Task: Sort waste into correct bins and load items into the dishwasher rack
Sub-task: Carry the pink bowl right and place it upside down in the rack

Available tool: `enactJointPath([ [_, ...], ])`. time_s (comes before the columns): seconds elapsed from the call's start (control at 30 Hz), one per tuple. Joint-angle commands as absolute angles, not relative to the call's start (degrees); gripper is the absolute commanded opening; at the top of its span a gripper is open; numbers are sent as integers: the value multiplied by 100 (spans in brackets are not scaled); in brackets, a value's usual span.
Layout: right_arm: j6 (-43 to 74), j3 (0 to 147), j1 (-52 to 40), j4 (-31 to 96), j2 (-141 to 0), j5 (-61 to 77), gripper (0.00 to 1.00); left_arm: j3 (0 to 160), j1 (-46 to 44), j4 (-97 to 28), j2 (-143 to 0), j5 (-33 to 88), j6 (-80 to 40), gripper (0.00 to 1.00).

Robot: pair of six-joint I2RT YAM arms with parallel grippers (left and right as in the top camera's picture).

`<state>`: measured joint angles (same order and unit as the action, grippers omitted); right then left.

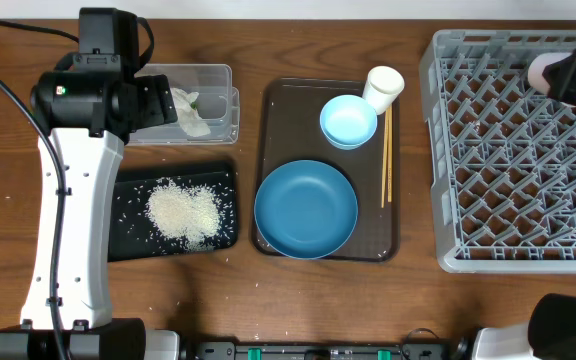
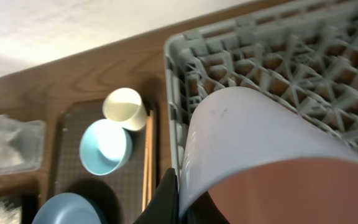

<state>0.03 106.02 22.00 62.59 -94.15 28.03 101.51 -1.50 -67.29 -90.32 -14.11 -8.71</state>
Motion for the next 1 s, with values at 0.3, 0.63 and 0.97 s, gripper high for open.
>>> enactJointPath([
  [0.3,-390,9072,3157,4145,-10206,5839,1,10147,-126,-6746,-8991,-1463,-816,96],
  [0.63,-189,8921,3579,2661,-11629,7588,1,10147,-126,-6746,-8991,-1463,-816,96],
  [0.97,60,8921,3638,2200,-12556,7631,1,10147,-126,-6746,-8991,-1463,-816,96],
])
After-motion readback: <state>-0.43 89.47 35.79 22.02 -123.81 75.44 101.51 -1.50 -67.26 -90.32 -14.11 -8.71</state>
